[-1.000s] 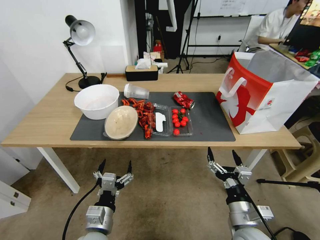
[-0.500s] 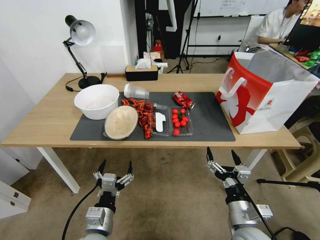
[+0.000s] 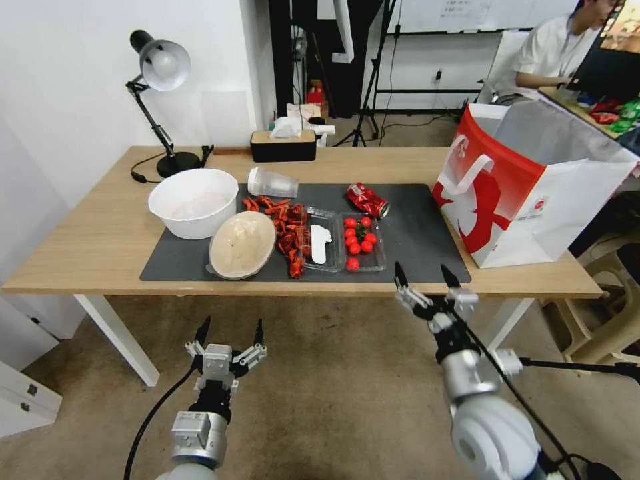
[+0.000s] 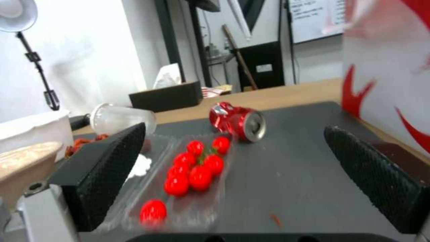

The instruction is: Pick up the trash from the table and place it into the takeout bag.

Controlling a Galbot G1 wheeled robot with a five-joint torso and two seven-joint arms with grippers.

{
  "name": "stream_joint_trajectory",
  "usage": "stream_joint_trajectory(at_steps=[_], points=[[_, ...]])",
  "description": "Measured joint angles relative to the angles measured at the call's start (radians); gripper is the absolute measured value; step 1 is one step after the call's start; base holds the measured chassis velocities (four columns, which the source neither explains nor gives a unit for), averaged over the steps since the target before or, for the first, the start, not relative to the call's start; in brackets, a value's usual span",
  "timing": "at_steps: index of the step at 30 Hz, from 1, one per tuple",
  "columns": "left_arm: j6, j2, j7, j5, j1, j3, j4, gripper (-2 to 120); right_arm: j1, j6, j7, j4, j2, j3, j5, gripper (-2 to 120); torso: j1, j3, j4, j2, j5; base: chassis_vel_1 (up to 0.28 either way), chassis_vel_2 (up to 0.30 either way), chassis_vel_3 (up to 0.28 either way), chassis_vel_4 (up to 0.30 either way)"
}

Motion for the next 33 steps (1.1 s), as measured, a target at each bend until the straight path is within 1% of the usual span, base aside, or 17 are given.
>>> stream_joint_trajectory(at_steps=[1,3,5,6,7,9,10,13,15,16,18,19,20,21,28,29,33], points=[[0.000,0.000,0.000,0.000,0.000,0.000,0.000,100,0.000,0.000,0.000,0.000,0.000,0.000,0.000,100,0.000,0.000,0.0000,0.000,0.0000,0.000,0.000,0.000,0.000],[0.001,0.001,0.000,0.000,-0.002,-0.001,0.002,100,0.066,-0.025,0.001,-0.024,-0.044,-0.020,0.039,100,0.000,0.000,0.0000,0.000,-0.0001,0.000,0.000,0.000,0.000],[0.002,0.001,0.000,0.000,-0.003,-0.002,0.003,100,0.080,-0.029,0.001,-0.030,-0.054,-0.026,0.046,100,0.000,0.000,-0.0001,0.000,0.0000,0.000,0.000,0.000,0.000],[0.003,0.001,0.000,0.000,-0.005,-0.004,0.005,100,0.119,-0.042,0.004,-0.047,-0.078,-0.040,0.064,100,0.000,0.000,-0.0001,0.000,-0.0001,0.000,0.000,0.000,0.000],[0.003,0.001,0.000,0.000,-0.005,-0.004,0.005,100,0.119,-0.042,0.004,-0.047,-0.078,-0.040,0.064,100,0.000,0.000,-0.0001,0.000,-0.0001,0.000,0.000,0.000,0.000],[0.009,0.001,0.000,-0.001,-0.011,-0.008,0.010,100,0.187,-0.059,0.011,-0.080,-0.114,-0.065,0.098,100,0.000,0.000,-0.0001,0.000,-0.0002,0.000,0.000,0.000,0.000],[0.009,0.001,0.000,-0.001,-0.011,-0.008,0.010,100,0.187,-0.059,0.011,-0.080,-0.114,-0.065,0.098,100,0.000,0.000,-0.0001,0.000,-0.0002,0.000,0.000,0.000,0.000],[0.018,0.002,0.000,-0.006,-0.020,-0.012,0.015,100,0.286,-0.092,0.019,-0.125,-0.151,-0.097,0.148,100,0.000,0.000,-0.0001,0.000,-0.0001,0.000,0.000,0.000,0.000],[0.019,0.002,0.000,-0.006,-0.021,-0.012,0.016,100,0.310,-0.101,0.021,-0.136,-0.158,-0.106,0.160,100,0.000,0.000,-0.0002,0.000,-0.0001,0.000,0.000,0.000,0.000],[0.021,0.002,0.000,-0.008,-0.025,-0.013,0.017,100,0.361,-0.124,0.024,-0.160,-0.174,-0.127,0.185,100,0.000,0.000,-0.0001,0.000,-0.0001,0.000,0.000,0.000,0.000],[0.021,0.002,0.000,-0.008,-0.025,-0.013,0.017,100,0.361,-0.124,0.024,-0.160,-0.174,-0.127,0.185,100,0.000,0.000,-0.0001,0.000,-0.0001,0.000,0.000,0.000,0.000],[0.024,0.002,0.000,-0.011,-0.030,-0.017,0.022,100,0.469,-0.168,0.029,-0.213,-0.201,-0.183,0.239,100,0.000,0.000,-0.0001,0.000,-0.0001,0.000,0.000,0.000,0.000],[0.024,0.002,0.001,-0.012,-0.032,-0.017,0.024,100,0.502,-0.179,0.031,-0.229,-0.207,-0.204,0.251,100,0.000,0.000,-0.0001,0.000,-0.0002,0.000,0.000,0.000,0.000],[0.024,0.002,0.001,-0.012,-0.032,-0.017,0.024,100,0.502,-0.179,0.031,-0.229,-0.207,-0.204,0.251,100,0.000,0.000,-0.0001,0.000,-0.0002,0.000,0.000,0.000,0.000],[0.026,0.000,0.001,-0.016,-0.042,-0.026,0.038,100,0.735,-0.268,0.071,-0.361,-0.213,-0.362,0.299,100,0.000,0.000,0.0000,0.000,-0.0001,0.000,0.000,0.000,0.000],[0.026,0.000,0.001,-0.016,-0.042,-0.026,0.038,100,0.735,-0.268,0.071,-0.361,-0.213,-0.362,0.299,100,0.000,0.000,0.0000,0.000,-0.0001,0.000,0.000,0.000,0.000],[0.028,-0.001,0.001,-0.025,-0.048,-0.037,0.041,100,0.839,-0.310,0.092,-0.419,-0.204,-0.432,0.326,100,0.000,0.000,-0.0001,0.000,-0.0003,0.000,0.000,0.000,0.000]])
